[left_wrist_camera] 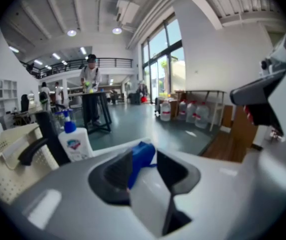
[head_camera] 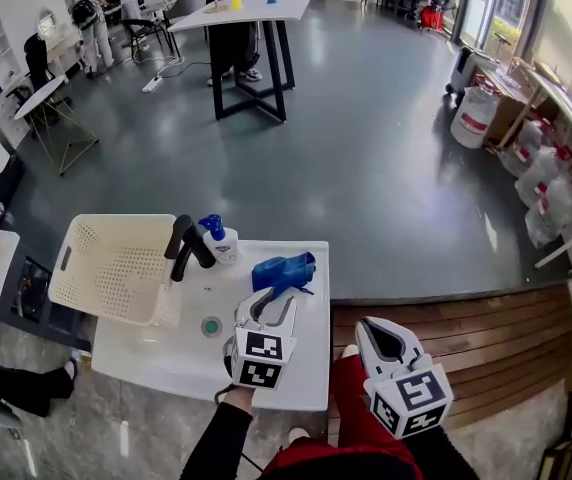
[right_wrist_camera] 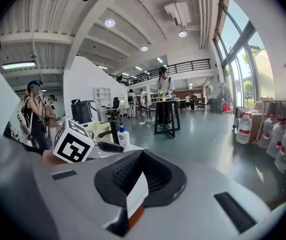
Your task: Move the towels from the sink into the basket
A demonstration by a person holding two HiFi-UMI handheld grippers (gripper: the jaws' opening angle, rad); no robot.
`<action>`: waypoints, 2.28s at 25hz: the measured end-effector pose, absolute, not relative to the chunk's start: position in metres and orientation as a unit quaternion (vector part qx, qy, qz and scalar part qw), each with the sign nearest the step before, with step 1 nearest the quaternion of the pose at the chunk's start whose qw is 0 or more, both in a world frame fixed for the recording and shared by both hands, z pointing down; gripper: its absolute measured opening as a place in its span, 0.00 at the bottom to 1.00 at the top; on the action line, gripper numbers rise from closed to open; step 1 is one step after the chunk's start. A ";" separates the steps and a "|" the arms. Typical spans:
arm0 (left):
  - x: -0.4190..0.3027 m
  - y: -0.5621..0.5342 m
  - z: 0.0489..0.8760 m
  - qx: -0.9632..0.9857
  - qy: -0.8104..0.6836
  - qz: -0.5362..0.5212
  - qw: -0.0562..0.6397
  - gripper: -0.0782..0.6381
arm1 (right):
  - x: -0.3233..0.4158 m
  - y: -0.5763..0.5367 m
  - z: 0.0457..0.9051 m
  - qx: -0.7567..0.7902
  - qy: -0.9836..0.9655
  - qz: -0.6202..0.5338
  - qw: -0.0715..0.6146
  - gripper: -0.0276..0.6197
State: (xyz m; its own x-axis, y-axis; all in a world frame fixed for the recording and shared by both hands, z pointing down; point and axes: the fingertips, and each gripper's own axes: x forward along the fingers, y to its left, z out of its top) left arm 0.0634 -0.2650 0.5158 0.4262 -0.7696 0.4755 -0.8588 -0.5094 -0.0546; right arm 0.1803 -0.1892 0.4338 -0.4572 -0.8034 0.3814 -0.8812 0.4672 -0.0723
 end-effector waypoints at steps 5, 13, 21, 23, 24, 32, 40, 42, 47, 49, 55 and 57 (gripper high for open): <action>0.069 -0.287 0.535 0.834 -0.484 0.243 0.104 0.33 | 0.187 -0.213 0.443 0.496 -0.844 0.138 0.151 0.05; 0.074 -0.310 0.569 0.826 -0.469 0.287 0.123 0.35 | 0.198 -0.244 0.455 0.491 -0.843 0.150 0.158 0.05; 0.077 -0.327 0.586 0.819 -0.466 0.309 0.130 0.35 | 0.205 -0.263 0.466 0.482 -0.845 0.160 0.165 0.05; 0.078 -0.331 0.589 0.815 -0.469 0.313 0.133 0.35 | 0.206 -0.267 0.468 0.480 -0.846 0.162 0.166 0.05; 0.078 -0.333 0.591 0.813 -0.471 0.314 0.135 0.35 | 0.207 -0.269 0.469 0.479 -0.846 0.163 0.167 0.05; 0.077 -0.340 0.597 0.804 -0.478 0.322 0.147 0.25 | 0.208 -0.275 0.472 0.472 -0.850 0.160 0.168 0.05; 0.078 -0.336 0.591 0.800 -0.484 0.321 0.149 0.21 | 0.193 -0.271 0.484 0.455 -0.856 0.165 0.180 0.05; 0.077 -0.334 0.586 0.799 -0.489 0.318 0.145 0.20 | 0.188 -0.269 0.487 0.451 -0.858 0.163 0.184 0.05; 0.075 -0.325 0.567 0.800 -0.503 0.297 0.137 0.20 | 0.182 -0.260 0.486 0.448 -0.859 0.163 0.189 0.05; 0.073 -0.320 0.555 0.801 -0.509 0.285 0.129 0.20 | 0.181 -0.253 0.483 0.448 -0.860 0.159 0.187 0.05; 0.064 -0.292 0.512 0.804 -0.531 0.246 0.104 0.19 | 0.173 -0.224 0.468 0.448 -0.863 0.149 0.179 0.05; 0.059 -0.278 0.499 0.805 -0.536 0.232 0.107 0.19 | 0.168 -0.212 0.464 0.447 -0.864 0.146 0.178 0.05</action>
State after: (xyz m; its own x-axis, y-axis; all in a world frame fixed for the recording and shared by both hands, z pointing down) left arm 0.0593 -0.2777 0.4991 0.3174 -0.8135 0.4873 -0.9126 -0.4018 -0.0762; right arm 0.1683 -0.2117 0.4638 -0.5370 -0.7209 0.4382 -0.8247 0.5578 -0.0930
